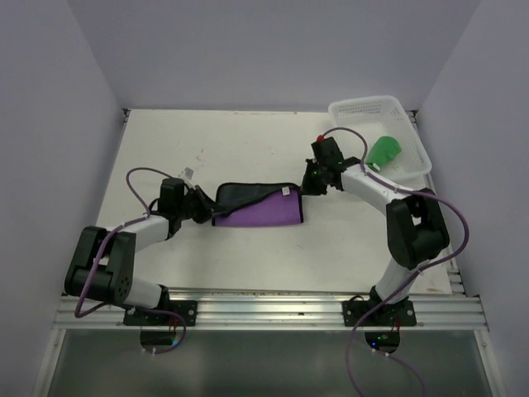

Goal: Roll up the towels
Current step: Fold the towel

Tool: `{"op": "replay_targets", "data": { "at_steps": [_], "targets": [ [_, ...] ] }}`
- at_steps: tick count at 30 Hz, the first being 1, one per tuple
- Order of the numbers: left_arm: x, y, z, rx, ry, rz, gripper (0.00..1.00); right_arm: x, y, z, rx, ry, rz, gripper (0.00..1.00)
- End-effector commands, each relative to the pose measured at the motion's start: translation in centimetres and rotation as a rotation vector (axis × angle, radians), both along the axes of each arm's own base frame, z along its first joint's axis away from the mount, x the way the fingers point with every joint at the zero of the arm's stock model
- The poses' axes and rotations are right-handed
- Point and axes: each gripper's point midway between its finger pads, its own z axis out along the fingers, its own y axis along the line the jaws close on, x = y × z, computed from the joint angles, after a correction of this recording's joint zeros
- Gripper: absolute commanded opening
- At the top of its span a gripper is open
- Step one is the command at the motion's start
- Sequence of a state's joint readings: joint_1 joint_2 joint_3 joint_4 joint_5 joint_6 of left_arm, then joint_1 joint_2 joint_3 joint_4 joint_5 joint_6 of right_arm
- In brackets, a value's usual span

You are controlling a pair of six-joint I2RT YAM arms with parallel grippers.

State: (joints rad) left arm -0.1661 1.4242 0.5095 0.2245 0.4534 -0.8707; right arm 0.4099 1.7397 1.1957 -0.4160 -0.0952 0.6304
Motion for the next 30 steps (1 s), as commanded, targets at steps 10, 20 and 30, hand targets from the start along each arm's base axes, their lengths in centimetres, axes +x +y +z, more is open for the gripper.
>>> {"op": "replay_targets", "data": {
  "at_steps": [10, 20, 30],
  "targets": [
    [2.8, 0.0, 1.1, -0.003, -0.086, -0.026, 0.1, 3.0, 0.8, -0.4, 0.004, -0.025, 0.009, 0.0],
    [3.8, 1.4, 1.3, 0.014, -0.091, 0.004, 0.29, 4.0, 1.0, -1.5, 0.004, -0.005, 0.004, 0.0],
    [5.2, 2.8, 1.5, 0.015, -0.105, 0.019, 0.3, 4.5, 0.7, -1.0, -0.008, -0.018, -0.004, 0.0]
  ]
}}
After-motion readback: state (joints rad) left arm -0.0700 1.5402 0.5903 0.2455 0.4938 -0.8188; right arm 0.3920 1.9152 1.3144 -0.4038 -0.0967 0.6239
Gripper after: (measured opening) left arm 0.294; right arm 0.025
